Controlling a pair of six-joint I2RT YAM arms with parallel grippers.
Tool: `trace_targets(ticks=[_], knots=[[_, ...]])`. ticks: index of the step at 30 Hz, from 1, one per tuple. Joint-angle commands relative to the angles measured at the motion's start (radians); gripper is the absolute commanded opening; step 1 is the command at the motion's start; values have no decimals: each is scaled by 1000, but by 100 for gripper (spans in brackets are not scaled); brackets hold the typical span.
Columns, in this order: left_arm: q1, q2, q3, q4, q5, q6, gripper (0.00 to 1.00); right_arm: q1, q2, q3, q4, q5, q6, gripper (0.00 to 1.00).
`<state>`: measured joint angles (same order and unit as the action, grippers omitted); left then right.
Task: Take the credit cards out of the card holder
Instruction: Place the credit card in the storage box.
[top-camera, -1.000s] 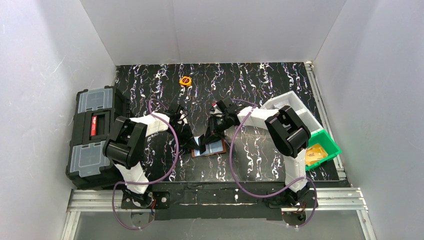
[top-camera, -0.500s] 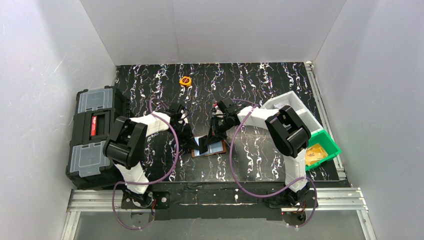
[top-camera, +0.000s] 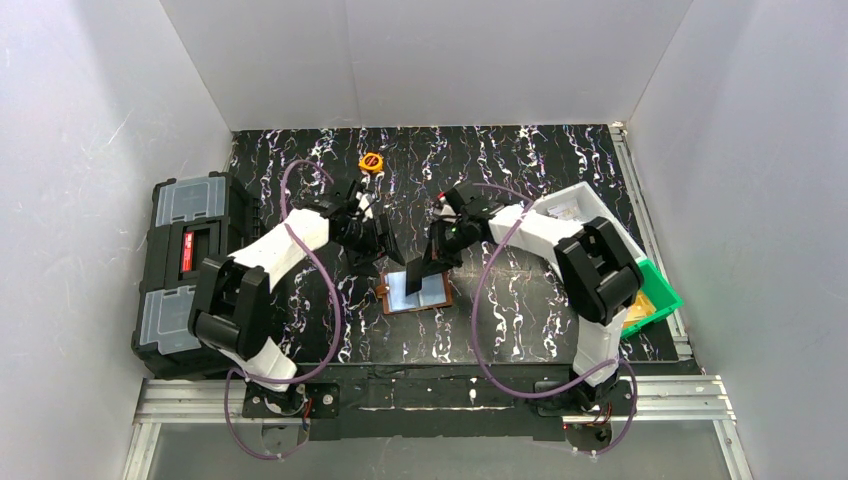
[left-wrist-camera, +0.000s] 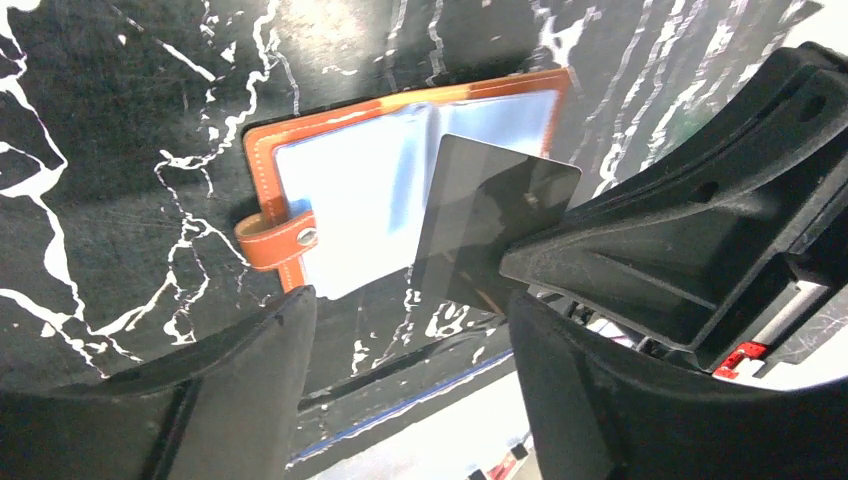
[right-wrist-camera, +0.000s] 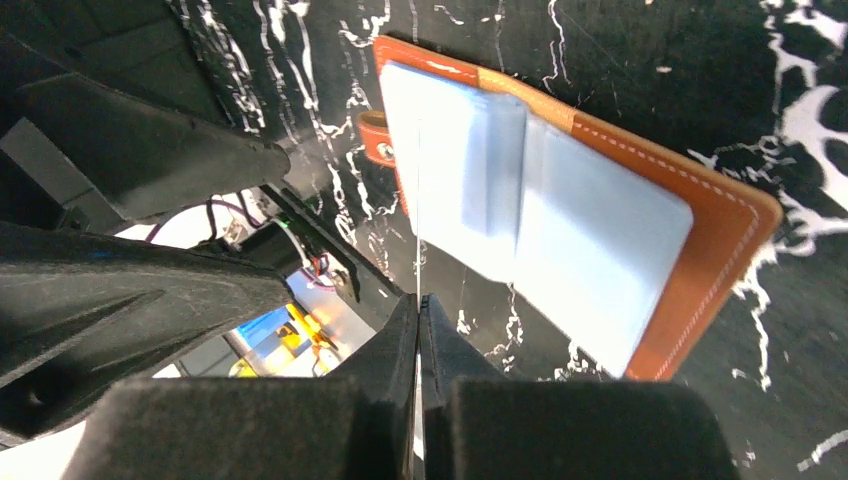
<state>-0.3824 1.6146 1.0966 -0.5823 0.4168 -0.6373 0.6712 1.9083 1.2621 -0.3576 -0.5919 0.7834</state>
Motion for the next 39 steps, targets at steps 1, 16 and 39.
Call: trace_targets(ticks=[1, 16, 39], knots=[[0, -80, 74, -88, -18, 43, 74, -36, -112, 4, -45, 23, -18, 1], [0, -97, 89, -55, 50, 60, 94, -241, -424, -80, -357, 276, -39, 1], [0, -51, 65, -9, 119, 90, 98, -811, -426, 83, -816, 929, -9, 1]])
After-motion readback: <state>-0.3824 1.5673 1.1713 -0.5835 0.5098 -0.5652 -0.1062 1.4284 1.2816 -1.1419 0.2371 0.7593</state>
